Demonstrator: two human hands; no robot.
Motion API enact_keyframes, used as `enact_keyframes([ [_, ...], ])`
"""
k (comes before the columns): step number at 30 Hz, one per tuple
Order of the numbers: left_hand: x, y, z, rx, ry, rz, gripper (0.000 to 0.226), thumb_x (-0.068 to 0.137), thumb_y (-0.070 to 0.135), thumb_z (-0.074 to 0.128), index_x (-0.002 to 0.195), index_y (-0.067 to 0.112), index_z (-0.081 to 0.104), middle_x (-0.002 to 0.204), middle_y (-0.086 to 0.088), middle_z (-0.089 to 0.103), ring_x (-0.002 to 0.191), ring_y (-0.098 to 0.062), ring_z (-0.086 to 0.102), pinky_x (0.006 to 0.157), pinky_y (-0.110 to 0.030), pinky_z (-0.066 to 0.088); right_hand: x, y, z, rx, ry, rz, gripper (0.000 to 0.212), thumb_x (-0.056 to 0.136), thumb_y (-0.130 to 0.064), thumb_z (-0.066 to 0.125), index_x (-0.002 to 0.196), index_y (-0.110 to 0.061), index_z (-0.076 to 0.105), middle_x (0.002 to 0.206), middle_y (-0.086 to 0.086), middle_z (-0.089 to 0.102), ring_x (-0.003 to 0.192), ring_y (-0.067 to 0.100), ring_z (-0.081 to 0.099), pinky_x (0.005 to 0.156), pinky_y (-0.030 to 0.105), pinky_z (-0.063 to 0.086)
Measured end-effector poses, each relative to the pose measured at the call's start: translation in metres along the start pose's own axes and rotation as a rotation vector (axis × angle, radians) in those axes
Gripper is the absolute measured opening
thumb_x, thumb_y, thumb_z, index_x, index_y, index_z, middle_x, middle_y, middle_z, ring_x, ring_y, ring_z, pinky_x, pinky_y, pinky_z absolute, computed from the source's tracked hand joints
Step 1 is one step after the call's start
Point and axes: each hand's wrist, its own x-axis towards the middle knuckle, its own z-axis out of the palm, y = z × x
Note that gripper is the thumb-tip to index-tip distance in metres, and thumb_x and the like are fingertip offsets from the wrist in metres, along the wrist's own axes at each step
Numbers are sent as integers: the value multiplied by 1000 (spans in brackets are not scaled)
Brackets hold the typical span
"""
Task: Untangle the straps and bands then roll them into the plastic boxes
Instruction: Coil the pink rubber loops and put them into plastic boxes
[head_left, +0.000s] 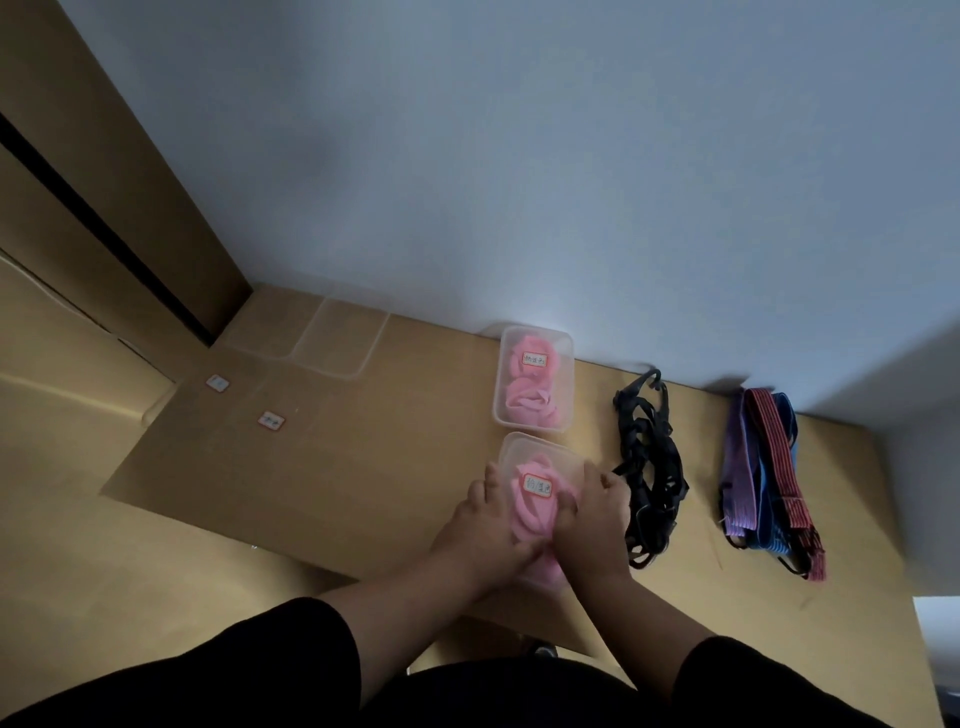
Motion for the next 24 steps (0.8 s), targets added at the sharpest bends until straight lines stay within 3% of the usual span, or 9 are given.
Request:
enact_keyframes([
  [4, 3, 0, 8, 76, 17, 14, 111, 88, 61, 55, 154, 1, -11, 160, -20, 9, 144, -34, 25, 114, -38, 29, 2, 1, 6, 17, 17, 49, 55, 101, -10, 45, 152, 1, 31, 154, 21, 29, 140, 36, 35, 114, 42, 39],
  [9, 9, 0, 15, 136, -14, 29, 116, 86, 65, 55, 154, 0, -13, 162, -20, 3, 146, -34, 22, 115, -38, 27, 3, 2, 4, 174, 36, 97, 59, 100, -7, 50, 156, -9, 30, 143, 18, 50, 134, 30, 47, 107, 33, 36],
  [12, 9, 0, 12, 131, -28, 41, 117, 86, 65, 56, 154, 1, -14, 162, -20, 6, 145, -33, 25, 113, -38, 29, 4, 3, 2, 160, 0, 70, 61, 101, -8, 48, 158, -12, 27, 151, 16, 42, 139, 27, 40, 105, 25, 30],
  [14, 8, -1, 11, 123, -26, 43, 117, 85, 64, 57, 154, 2, -14, 161, -20, 8, 144, -33, 27, 112, -37, 31, 4, 2, 5, 43, -62, 35, 63, 102, -17, 48, 158, -10, 21, 159, 17, 29, 145, 29, 29, 111, 28, 26],
  [17, 10, -5, 10, 130, -55, 22, 113, 86, 58, 56, 154, 2, -15, 159, -21, 11, 142, -35, 30, 110, -38, 31, 7, 6, 15, -390, -43, -123, 75, 102, -46, 44, 159, -7, 16, 167, 16, 9, 153, 34, 10, 123, 43, 12],
  [20, 11, -4, 8, 252, -61, 51, 108, 82, 67, 33, 153, 3, -19, 162, -24, -3, 147, -36, 19, 116, -38, 24, 18, 2, 22, -583, 37, -468, 64, 100, -48, 39, 149, -6, 42, 159, 18, 34, 150, 29, 18, 118, 49, 15],
  [22, 7, -3, 5, 222, -68, 46, 102, 90, 60, 39, 153, 3, -18, 162, -24, -4, 147, -35, 19, 116, -38, 24, 26, 2, 24, -620, 12, -600, 55, 100, -40, 44, 147, -10, 47, 154, 15, 44, 148, 25, 25, 117, 46, 19],
  [24, -1, -1, 2, 182, -32, 29, 98, 95, 48, 50, 154, 4, -13, 159, -26, 11, 142, -35, 31, 111, -40, 34, 30, -1, 23, -590, -3, -614, 55, 95, -32, 61, 146, -14, 49, 151, 16, 48, 144, 30, 39, 117, 44, 25],
])
